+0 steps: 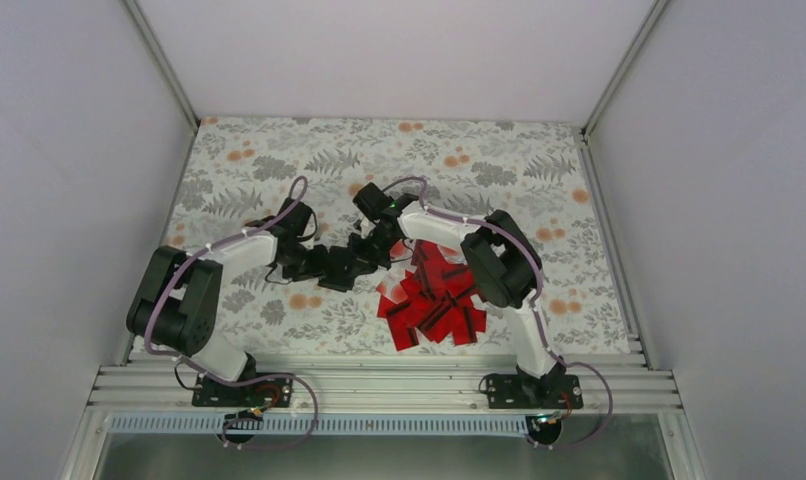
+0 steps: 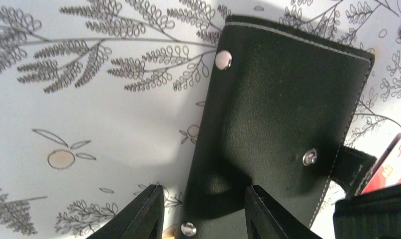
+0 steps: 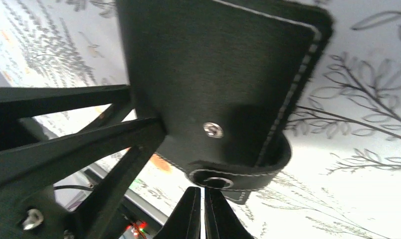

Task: Put the credit cards into the card holder

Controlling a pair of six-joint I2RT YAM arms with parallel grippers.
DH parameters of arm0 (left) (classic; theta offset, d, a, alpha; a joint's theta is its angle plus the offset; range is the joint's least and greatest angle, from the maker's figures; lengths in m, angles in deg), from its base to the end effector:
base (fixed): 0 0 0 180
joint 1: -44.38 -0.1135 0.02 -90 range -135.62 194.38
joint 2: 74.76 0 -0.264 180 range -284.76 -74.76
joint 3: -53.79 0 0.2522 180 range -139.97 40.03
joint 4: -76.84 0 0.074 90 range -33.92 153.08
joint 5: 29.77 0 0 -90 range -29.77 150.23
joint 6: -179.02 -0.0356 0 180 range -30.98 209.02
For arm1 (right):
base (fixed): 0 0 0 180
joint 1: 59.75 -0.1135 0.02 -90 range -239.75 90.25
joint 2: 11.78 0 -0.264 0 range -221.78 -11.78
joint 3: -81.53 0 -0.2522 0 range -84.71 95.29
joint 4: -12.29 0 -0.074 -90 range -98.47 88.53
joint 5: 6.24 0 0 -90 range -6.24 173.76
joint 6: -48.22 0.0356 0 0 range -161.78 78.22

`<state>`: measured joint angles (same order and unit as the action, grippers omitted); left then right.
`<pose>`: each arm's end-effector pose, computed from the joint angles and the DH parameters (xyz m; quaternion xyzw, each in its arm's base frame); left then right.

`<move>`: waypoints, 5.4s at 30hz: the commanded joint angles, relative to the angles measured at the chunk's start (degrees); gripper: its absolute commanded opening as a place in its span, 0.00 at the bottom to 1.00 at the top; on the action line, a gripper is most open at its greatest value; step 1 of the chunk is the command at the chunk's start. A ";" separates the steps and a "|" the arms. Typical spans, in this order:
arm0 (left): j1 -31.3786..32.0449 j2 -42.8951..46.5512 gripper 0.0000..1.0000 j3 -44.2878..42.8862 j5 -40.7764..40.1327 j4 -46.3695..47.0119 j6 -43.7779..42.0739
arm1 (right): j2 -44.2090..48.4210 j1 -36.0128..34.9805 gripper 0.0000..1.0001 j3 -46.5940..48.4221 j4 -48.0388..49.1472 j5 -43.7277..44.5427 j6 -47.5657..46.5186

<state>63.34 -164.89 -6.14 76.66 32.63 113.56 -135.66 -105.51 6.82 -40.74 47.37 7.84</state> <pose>0.2498 -0.0965 0.1465 -0.0284 0.9804 -0.1812 0.0722 0.2909 0.3289 0.1549 0.0183 -0.9390 -0.3197 0.1258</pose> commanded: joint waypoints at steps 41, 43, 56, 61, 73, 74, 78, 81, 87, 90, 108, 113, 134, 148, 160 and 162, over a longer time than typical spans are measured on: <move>2.56 3.21 0.40 1.69 -3.41 1.64 1.63 | 3.08 2.16 0.04 8.01 -9.03 5.41 -9.54; 2.57 3.02 0.39 2.47 -1.90 3.10 2.43 | 0.94 1.67 0.04 9.79 -10.00 4.19 -9.70; 2.81 5.30 0.38 6.86 3.66 7.24 6.17 | -6.68 -0.45 0.04 15.92 -14.25 5.36 -10.24; 3.00 5.70 0.38 7.85 3.51 7.72 6.68 | -5.89 -0.47 0.04 17.55 -17.13 10.90 -10.82; 3.19 3.48 0.37 5.30 0.28 5.97 5.02 | -1.86 -0.31 0.04 12.45 -18.59 17.37 -12.14; 3.14 3.33 0.37 4.96 0.01 5.71 4.81 | -1.63 -0.23 0.04 11.84 -18.34 17.42 -12.15; 3.87 3.40 0.38 3.12 -1.92 3.19 4.25 | -1.03 0.13 0.04 9.45 -16.59 15.96 -12.45; 5.56 3.78 0.38 0.24 -5.13 0.14 3.59 | -1.01 0.42 0.04 7.73 -14.86 15.01 -12.46; 11.36 4.56 0.46 -5.79 -13.38 -5.38 2.39 | -0.67 2.15 0.04 3.10 -11.06 13.33 -13.09; 14.33 4.96 0.50 -6.90 -15.89 -5.22 1.61 | 0.29 3.08 0.04 0.22 -8.79 11.94 -13.40; 31.12 -1.53 0.71 -9.33 -33.49 -3.08 1.51 | 1.83 7.93 0.04 -13.69 5.47 -5.34 -19.46; 35.82 -5.87 0.71 -11.12 -41.86 -6.54 3.75 | 2.14 9.19 0.04 -15.82 6.81 -6.60 -20.32; 44.40 -18.73 0.60 -13.10 -61.80 -21.85 14.82 | 1.65 9.90 0.04 -18.60 7.89 -8.97 -20.98; 44.78 -25.56 0.62 -11.04 -61.00 -20.80 17.09 | 2.02 9.96 0.04 -18.94 6.65 -8.79 -20.78; 46.80 -15.72 0.62 -9.72 -56.89 -20.65 16.83 | 3.70 11.97 0.04 -18.48 5.18 -9.85 -22.52; 47.32 -9.87 0.62 -9.24 -58.19 -21.04 18.39 | 3.73 11.96 0.04 -17.08 4.36 -9.94 -22.56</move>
<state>111.77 -181.15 -18.95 11.39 21.39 130.65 -133.54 -94.93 -10.58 -28.85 35.29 -11.96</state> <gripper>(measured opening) 0.619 0.040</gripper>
